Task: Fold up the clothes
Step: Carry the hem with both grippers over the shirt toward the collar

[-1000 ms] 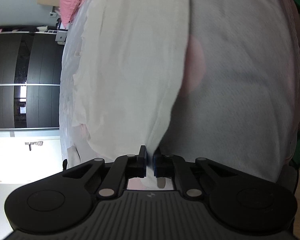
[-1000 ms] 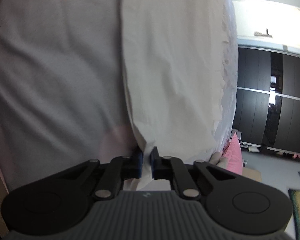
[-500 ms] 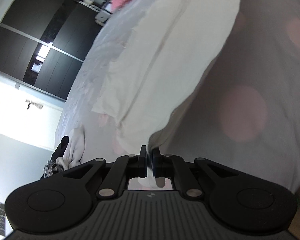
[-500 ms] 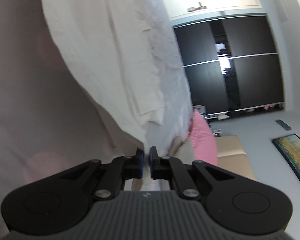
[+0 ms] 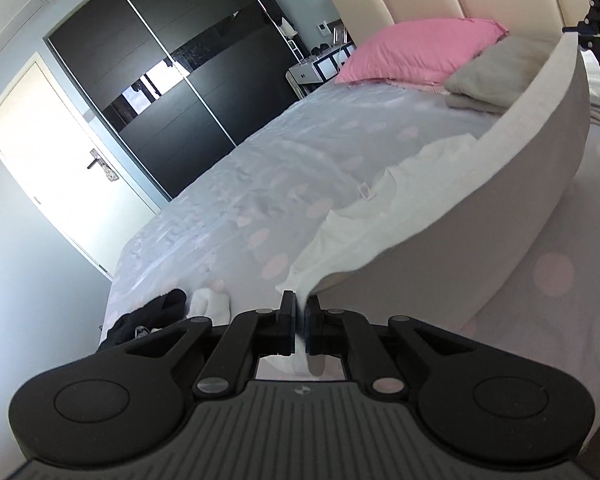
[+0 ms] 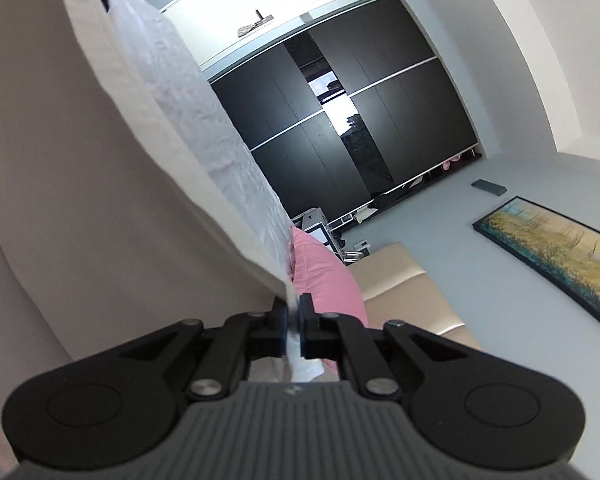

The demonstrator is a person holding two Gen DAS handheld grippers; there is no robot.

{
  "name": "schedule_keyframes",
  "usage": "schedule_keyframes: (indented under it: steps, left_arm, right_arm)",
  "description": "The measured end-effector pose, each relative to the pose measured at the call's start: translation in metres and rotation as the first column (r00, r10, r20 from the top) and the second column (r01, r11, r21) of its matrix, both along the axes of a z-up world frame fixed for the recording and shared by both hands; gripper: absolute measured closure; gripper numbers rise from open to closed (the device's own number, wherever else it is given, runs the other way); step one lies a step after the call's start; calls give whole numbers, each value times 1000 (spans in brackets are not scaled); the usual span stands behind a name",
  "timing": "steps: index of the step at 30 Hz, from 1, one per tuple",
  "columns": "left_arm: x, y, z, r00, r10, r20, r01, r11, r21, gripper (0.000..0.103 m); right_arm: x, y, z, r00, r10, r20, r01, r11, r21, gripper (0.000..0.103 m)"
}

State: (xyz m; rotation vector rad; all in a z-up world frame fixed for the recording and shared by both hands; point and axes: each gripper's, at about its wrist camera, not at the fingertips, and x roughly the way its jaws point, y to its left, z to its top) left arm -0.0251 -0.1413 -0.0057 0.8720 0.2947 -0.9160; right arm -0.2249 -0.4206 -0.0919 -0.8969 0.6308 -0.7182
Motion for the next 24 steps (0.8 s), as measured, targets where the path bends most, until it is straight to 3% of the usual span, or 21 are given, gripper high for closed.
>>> schedule_keyframes:
  steps: [3,9,14,18,21,24]
  left_arm:
    - [6,-4,25,1000,5,-11,-5,1000,-28,101]
    - [42,-34,14,999,33,-12,-33,999,28,101]
    - [75,-71,-13,998,62,9,-62,994,88,101]
    - [108,-109,-43,993,111,-26,-106,984,146,101]
    - [133,-136,-80,991,122,-45,-109,969,220,101]
    - [154,-156,-111,990,136,-46,-121,962,244,101]
  right_arm:
    - [5,-4,9,1000,-8,9,9,1000,-14,98]
    - [17,-11,8,1000,5,-25,-6,999,-33,98]
    - [47,-26,3,998,4,-56,-4,1000,4,98]
    - [85,-51,-5,996,-2,-90,8,998,62,98]
    - [117,-72,-20,991,-8,-132,27,989,142,98]
    - [142,-90,-46,984,-9,-176,38,986,164,98]
